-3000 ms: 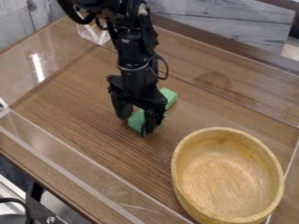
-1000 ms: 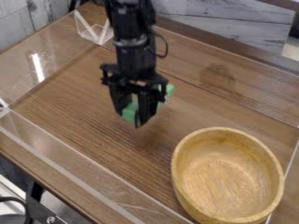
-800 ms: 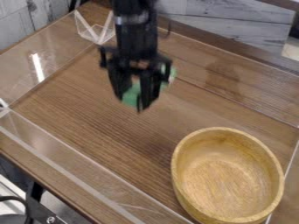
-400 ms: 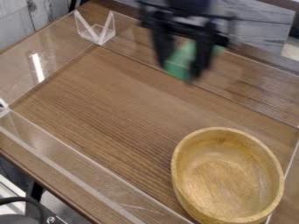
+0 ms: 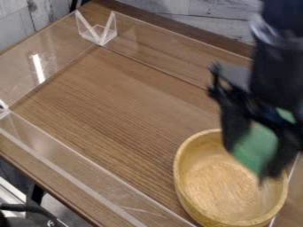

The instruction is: Put the green block in the brown bowl

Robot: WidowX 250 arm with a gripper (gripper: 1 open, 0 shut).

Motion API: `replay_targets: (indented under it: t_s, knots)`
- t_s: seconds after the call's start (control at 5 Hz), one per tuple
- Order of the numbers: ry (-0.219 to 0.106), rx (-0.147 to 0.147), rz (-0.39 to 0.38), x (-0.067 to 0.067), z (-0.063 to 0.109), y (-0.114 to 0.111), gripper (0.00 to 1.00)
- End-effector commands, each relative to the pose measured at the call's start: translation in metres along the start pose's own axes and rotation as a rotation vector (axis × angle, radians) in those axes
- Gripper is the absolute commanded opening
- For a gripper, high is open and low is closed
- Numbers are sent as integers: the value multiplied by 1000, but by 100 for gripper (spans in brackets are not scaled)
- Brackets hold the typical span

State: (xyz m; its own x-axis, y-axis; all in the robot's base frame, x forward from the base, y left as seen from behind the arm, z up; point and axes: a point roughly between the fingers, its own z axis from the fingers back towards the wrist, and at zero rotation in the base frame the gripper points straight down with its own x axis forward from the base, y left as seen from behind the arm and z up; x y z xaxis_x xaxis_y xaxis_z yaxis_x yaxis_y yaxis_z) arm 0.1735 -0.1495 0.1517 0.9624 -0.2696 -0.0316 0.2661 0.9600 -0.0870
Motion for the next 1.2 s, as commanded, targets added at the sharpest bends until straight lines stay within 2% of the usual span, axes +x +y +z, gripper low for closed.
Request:
replay_targets:
  t_s: [0.0, 0.4, 1.0]
  knots:
    - [-68, 3, 14, 7, -8, -2, 0]
    - [-100, 4, 79, 5, -17, 11, 0]
    - [-116, -27, 130, 4, -26, 21, 0]
